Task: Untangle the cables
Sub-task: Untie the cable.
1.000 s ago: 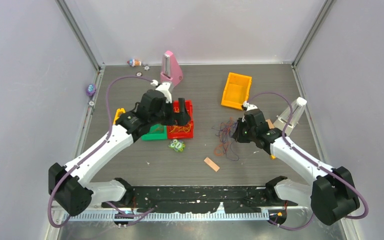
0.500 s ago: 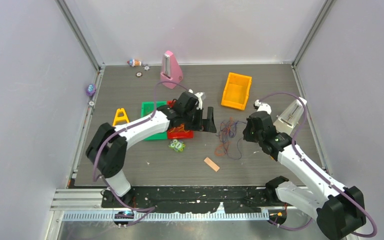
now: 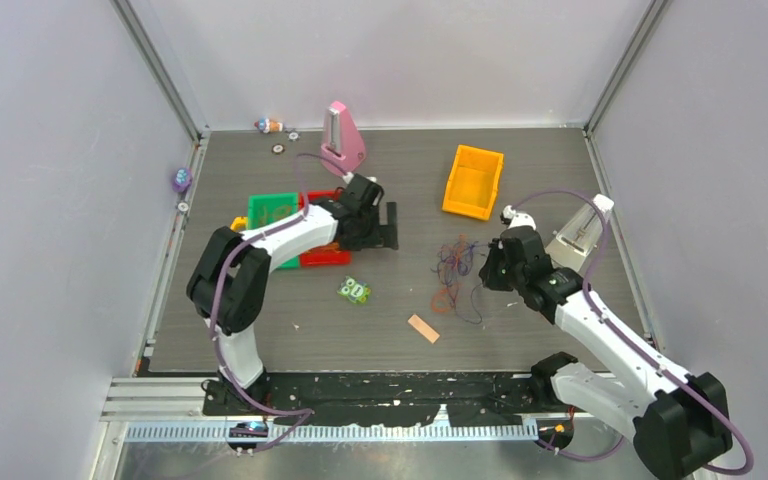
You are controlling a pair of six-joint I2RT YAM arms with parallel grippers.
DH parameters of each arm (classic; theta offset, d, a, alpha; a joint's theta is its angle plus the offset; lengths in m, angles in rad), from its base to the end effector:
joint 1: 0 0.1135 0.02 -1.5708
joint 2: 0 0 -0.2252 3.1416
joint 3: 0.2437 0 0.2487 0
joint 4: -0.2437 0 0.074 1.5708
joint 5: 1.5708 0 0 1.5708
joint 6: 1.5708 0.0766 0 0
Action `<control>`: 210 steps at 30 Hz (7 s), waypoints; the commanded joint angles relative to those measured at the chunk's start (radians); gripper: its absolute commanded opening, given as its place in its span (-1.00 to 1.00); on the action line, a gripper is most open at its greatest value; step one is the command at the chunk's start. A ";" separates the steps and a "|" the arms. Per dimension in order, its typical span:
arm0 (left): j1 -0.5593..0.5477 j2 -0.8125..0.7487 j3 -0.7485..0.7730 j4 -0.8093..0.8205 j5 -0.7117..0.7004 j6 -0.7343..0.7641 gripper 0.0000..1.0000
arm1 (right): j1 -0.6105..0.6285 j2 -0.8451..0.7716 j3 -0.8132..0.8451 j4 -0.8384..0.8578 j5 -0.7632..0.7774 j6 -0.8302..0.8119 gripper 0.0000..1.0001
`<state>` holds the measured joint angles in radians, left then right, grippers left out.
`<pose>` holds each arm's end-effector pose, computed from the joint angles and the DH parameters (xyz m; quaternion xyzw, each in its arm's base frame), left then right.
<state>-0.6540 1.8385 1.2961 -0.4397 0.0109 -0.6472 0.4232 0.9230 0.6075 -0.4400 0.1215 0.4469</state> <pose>0.3177 -0.2445 0.1322 0.0048 0.9570 -0.1799 0.2277 0.2239 0.0907 0.1724 0.0349 0.9160 0.1162 0.3824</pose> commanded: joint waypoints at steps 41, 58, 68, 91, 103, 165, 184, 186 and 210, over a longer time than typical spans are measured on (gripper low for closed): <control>-0.313 -0.361 -0.323 0.731 -0.046 0.269 -1.00 | 0.017 0.122 0.645 -0.065 -0.398 0.000 -0.53; -0.118 -0.684 -0.367 0.443 0.387 -0.002 -1.00 | 0.017 -0.270 0.059 0.048 -0.254 -0.060 0.91; -0.039 -0.620 -0.148 0.289 0.481 0.044 -1.00 | 0.023 -0.327 -0.226 0.438 -0.377 -0.009 0.90; -0.018 -0.529 0.128 0.208 0.565 0.011 -1.00 | 0.339 0.136 -0.046 0.825 -0.322 -0.281 0.91; 0.237 -0.575 0.367 0.138 0.516 -0.036 -1.00 | 0.368 0.344 -0.193 1.003 -0.227 -0.082 -0.01; 0.478 -0.799 0.086 0.114 0.602 0.047 -1.00 | 0.007 -0.079 -0.033 0.579 -0.422 -0.120 0.81; 0.478 -0.837 0.076 0.114 0.673 0.067 -1.00 | 0.346 0.601 0.296 0.853 -0.600 -0.418 0.73; 0.478 -0.839 0.076 0.117 0.676 0.066 -1.00 | 0.367 0.638 0.321 0.859 -0.605 -0.415 0.68; 0.585 -0.856 0.149 -0.004 0.463 0.074 -1.00 | 0.396 0.611 0.126 0.985 -0.286 -0.209 -0.89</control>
<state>-0.1223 1.0069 1.4193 -0.4103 0.5831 -0.5678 0.8547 1.6669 0.8127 0.5201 -0.4065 0.1829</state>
